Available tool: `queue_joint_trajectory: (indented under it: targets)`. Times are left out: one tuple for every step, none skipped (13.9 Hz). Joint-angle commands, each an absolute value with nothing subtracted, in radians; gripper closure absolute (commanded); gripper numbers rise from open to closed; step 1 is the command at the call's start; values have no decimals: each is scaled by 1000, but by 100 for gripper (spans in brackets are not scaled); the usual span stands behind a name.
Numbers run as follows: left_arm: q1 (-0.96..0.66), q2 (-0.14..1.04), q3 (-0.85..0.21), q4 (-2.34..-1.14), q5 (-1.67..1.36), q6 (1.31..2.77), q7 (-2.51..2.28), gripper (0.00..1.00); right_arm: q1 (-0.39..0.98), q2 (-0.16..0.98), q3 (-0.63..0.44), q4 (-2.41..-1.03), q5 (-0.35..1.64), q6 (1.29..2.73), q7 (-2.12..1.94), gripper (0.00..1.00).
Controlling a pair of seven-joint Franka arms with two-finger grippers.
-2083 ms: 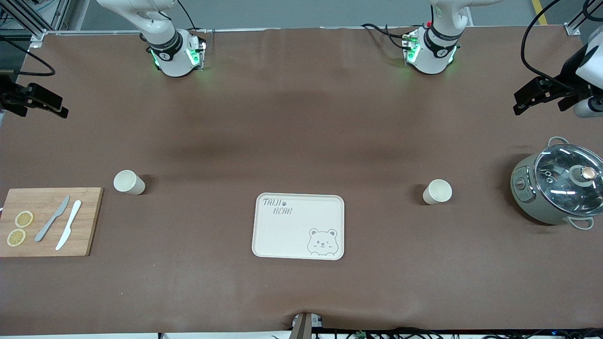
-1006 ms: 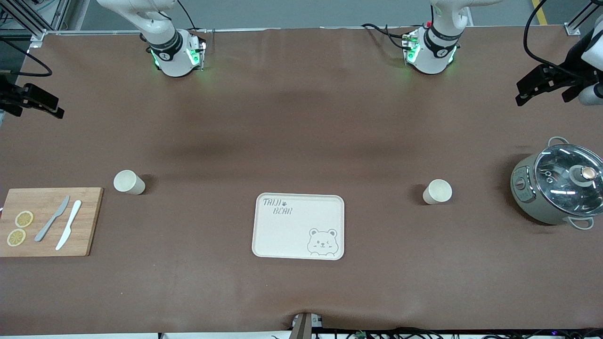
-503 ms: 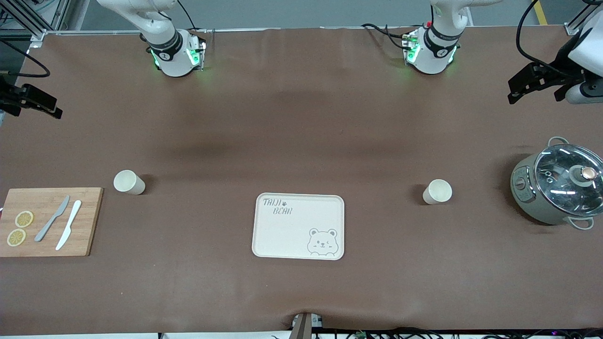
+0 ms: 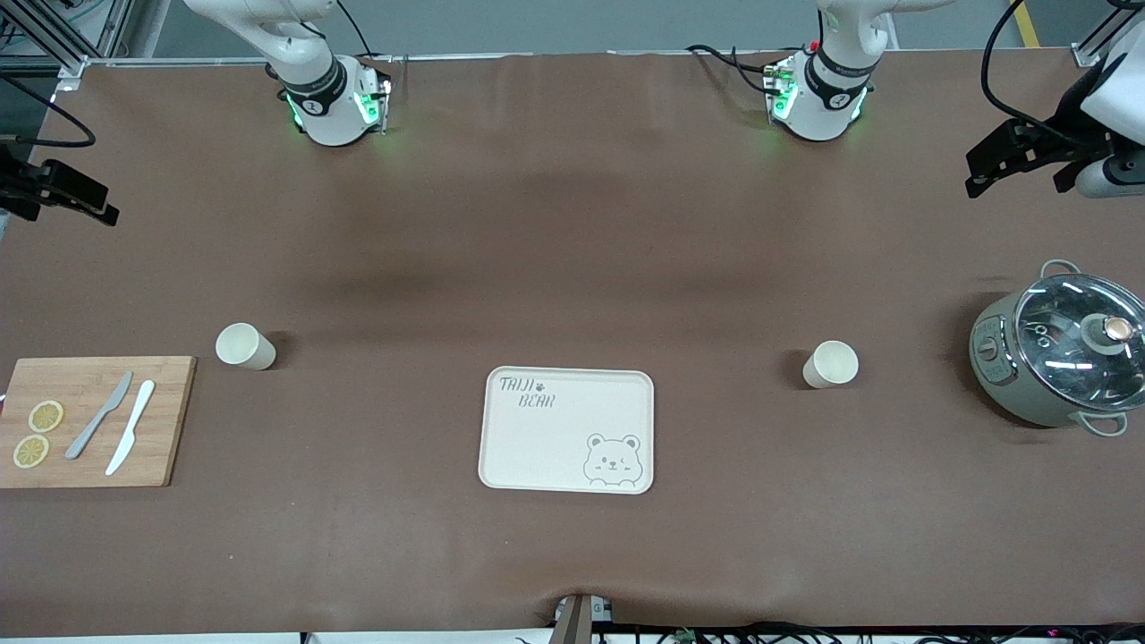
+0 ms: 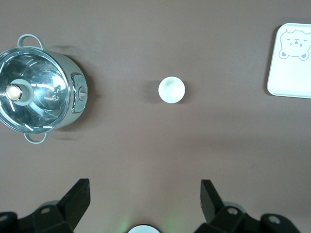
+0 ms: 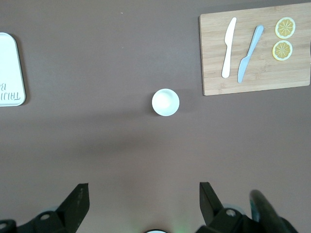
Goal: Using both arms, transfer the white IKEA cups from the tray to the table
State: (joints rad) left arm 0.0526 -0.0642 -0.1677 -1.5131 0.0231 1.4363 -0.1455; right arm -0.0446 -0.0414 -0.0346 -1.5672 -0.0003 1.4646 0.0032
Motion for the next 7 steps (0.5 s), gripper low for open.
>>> queue_joint_trajectory:
  targets:
    - [57, -60, -173, -1489, 44, 1414, -143, 0, -54, -60, -25, -1577, -12, 1470, 15, 0]
    - [55, -60, -173, -1491, 44, 1414, -143, 0, -54, -60, -25, -1577, -14, 1470, 15, 0]
    - [55, -60, -173, -1491, 44, 1414, -143, 0, -55, -60, -25, -1577, -12, 1470, 14, 0]
    - [54, -60, -173, -1491, 44, 1414, -143, 0, -55, -60, -25, -1577, -12, 1468, 14, 0]
    - [54, -60, -173, -1491, 44, 1414, -143, 0, -54, -60, -25, -1577, -12, 1468, 15, 0]
    - [55, -60, -173, -1491, 44, 1414, -143, 0, -49, -60, -25, -1577, -12, 1470, 15, 0]
    - [55, -60, -173, -1491, 44, 1414, -143, 0, -48, -60, -23, -1574, -12, 1470, 15, 0]
